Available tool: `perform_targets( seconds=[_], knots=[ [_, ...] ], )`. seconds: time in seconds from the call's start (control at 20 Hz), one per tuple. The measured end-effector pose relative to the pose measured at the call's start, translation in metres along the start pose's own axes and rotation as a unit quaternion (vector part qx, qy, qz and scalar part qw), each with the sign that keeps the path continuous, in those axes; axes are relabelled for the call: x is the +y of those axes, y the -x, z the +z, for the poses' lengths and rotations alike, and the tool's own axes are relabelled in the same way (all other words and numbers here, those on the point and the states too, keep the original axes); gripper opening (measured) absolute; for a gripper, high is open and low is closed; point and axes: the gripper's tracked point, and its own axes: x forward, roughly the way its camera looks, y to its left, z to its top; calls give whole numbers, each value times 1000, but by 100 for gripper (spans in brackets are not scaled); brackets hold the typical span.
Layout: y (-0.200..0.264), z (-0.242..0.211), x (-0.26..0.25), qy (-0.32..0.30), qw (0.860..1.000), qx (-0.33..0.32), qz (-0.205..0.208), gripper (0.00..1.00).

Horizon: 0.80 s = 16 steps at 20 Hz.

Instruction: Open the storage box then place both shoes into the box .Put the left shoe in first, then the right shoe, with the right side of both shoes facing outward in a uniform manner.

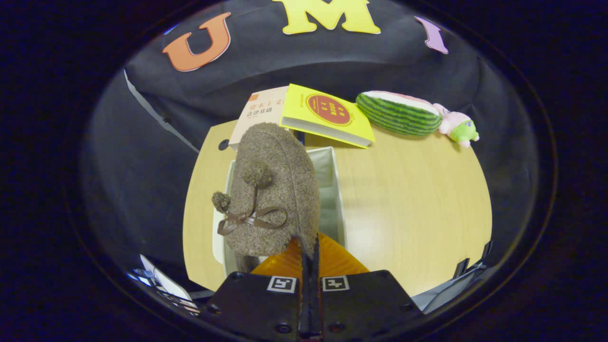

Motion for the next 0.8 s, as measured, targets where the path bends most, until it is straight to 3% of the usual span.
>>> perform_targets(
  seconds=[0.4, 0.45, 0.55, 0.6, 0.75, 0.8],
  knots=[
    [-23, -15, -2, -33, 999, 3, -4, 7],
    [-24, -12, 1, -36, 999, -6, 7, 13],
    [-14, -9, -6, -28, 999, -24, -2, 36],
    [-8, -6, -9, -21, 999, -36, -8, 39],
    [14, 1, -16, -4, 998, -66, -20, 71],
    [22, 3, -18, -1, 997, -74, -22, 71]
  ],
)
